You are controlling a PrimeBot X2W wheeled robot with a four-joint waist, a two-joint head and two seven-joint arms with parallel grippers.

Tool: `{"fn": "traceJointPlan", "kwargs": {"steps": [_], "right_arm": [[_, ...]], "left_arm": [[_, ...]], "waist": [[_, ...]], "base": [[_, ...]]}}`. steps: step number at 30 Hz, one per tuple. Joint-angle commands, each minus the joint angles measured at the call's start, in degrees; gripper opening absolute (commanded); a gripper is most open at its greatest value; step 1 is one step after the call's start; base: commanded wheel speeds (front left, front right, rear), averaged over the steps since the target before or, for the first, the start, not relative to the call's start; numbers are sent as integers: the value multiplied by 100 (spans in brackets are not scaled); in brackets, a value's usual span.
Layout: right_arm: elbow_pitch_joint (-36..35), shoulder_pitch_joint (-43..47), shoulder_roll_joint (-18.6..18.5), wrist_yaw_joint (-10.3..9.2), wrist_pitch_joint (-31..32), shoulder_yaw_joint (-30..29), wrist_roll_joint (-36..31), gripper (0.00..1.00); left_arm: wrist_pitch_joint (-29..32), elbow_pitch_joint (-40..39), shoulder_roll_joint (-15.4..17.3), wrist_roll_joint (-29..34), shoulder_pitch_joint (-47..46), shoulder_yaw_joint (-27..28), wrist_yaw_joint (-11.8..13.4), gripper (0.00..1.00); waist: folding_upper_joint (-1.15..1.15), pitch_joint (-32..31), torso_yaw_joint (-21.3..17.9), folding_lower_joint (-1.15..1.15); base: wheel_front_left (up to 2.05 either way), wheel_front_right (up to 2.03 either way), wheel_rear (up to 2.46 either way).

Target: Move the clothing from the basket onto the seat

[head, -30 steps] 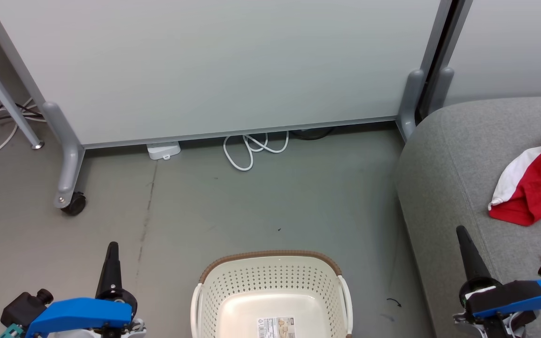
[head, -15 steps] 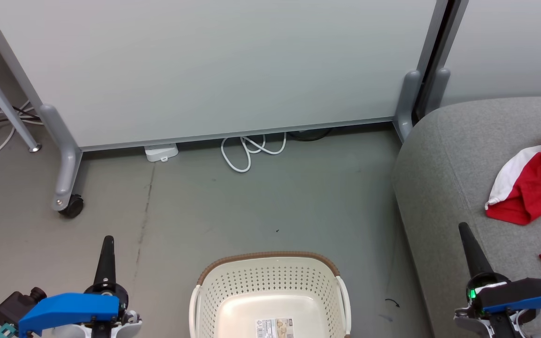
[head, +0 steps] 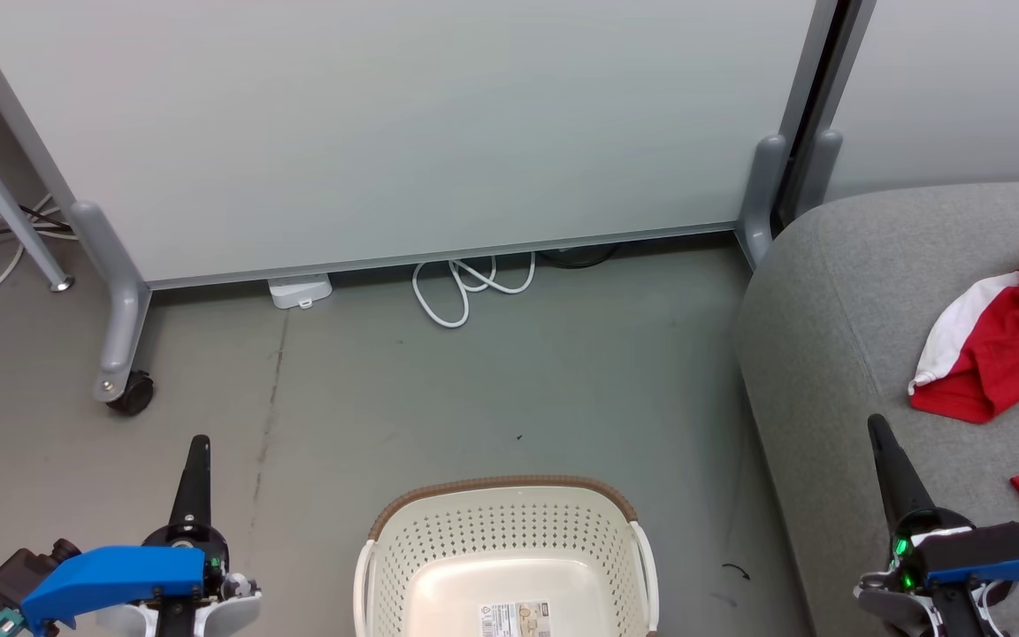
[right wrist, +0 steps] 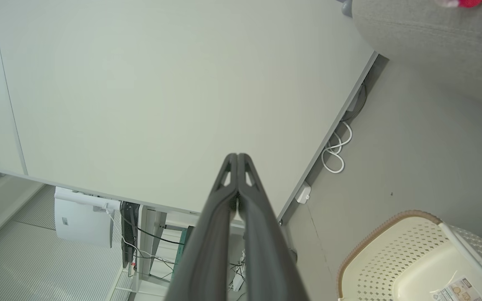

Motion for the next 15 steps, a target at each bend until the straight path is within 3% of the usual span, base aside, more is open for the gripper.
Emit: {"fn": "traceJointPlan", "kwargs": {"steps": [1, 15], "right_arm": [[-16, -131, -31, 3, 13, -13, 136, 0], [7, -159, -34, 4, 101, -37, 833, 0]], "left_arm": [[31, -55, 13, -101, -124, 44, -8, 0], [203, -98, 0, -696, -174, 135, -8, 0]], "waist": [[0, -2, -3, 0], [0, -25, -42, 0]], "base": [[0, 0, 0], [0, 0, 0]]}}
